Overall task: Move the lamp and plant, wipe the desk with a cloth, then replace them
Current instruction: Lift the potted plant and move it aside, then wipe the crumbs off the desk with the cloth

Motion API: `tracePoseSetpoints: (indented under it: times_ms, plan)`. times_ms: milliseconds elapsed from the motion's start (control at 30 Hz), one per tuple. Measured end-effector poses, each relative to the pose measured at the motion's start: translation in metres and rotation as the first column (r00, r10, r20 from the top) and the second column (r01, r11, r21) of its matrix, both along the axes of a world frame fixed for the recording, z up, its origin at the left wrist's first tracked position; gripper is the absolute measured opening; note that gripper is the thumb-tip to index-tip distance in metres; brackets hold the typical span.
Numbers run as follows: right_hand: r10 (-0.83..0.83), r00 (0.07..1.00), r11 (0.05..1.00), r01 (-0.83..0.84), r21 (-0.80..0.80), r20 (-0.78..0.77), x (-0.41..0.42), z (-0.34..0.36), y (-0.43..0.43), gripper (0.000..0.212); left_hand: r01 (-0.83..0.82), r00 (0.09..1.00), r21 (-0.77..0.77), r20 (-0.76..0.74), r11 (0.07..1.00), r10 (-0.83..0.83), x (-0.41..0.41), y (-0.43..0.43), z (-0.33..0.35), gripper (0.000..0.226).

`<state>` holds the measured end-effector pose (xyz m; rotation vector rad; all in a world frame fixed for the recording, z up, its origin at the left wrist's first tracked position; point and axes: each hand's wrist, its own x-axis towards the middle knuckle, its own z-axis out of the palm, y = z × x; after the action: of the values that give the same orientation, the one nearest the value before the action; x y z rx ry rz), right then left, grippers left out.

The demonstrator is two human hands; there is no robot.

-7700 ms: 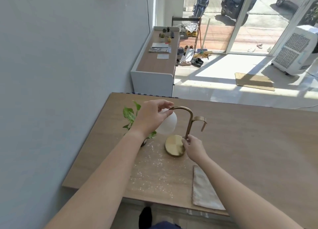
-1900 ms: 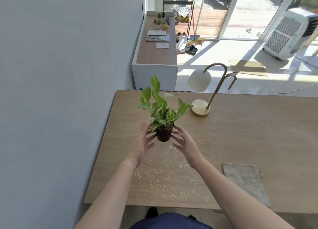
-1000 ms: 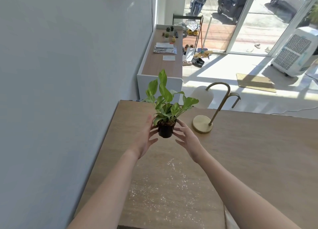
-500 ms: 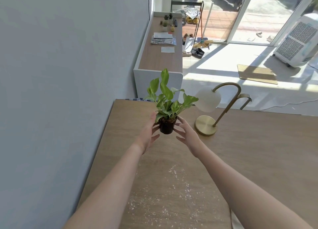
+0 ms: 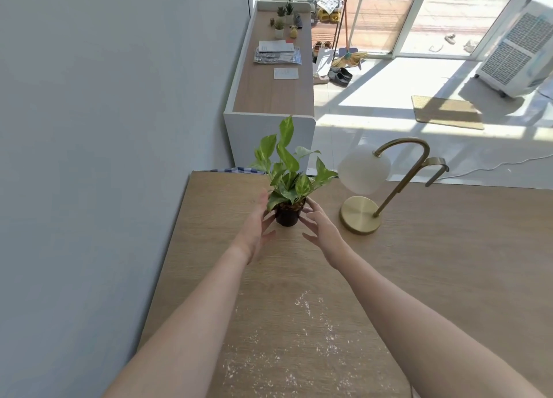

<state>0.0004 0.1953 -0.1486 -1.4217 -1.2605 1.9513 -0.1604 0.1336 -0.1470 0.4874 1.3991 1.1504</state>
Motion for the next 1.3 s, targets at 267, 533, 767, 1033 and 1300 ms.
tracePoseSetpoints:
  times_ms: [267,533,767,1033,1300]
  plan:
    - [0.039,0.999,0.999,-0.039,-0.011,0.021,0.005,-0.014,-0.006,0.085,0.021,1.000,-0.033,-0.016,0.999,-0.021,0.000,-0.007,-0.021,0.067]
    - [0.100,0.990,0.994,-0.104,0.033,0.101,0.014,-0.029,-0.010,0.068,0.018,0.999,-0.055,-0.033,0.998,-0.020,0.003,-0.017,-0.022,0.076]
    - [0.111,0.990,0.990,-0.118,0.075,0.089,0.016,-0.022,-0.017,0.066,-0.004,0.996,-0.045,-0.091,0.999,-0.001,0.001,-0.027,-0.011,0.074]
    - [0.040,0.973,0.951,-0.106,0.291,0.225,0.076,-0.013,-0.059,0.052,-0.017,0.894,0.055,-0.447,0.998,0.040,-0.016,-0.104,-0.019,0.062]
    - [-0.080,0.906,0.903,-0.111,0.415,0.416,0.159,-0.033,-0.151,0.042,0.019,0.589,-0.025,-0.807,1.000,-0.031,-0.030,-0.243,-0.063,0.054]
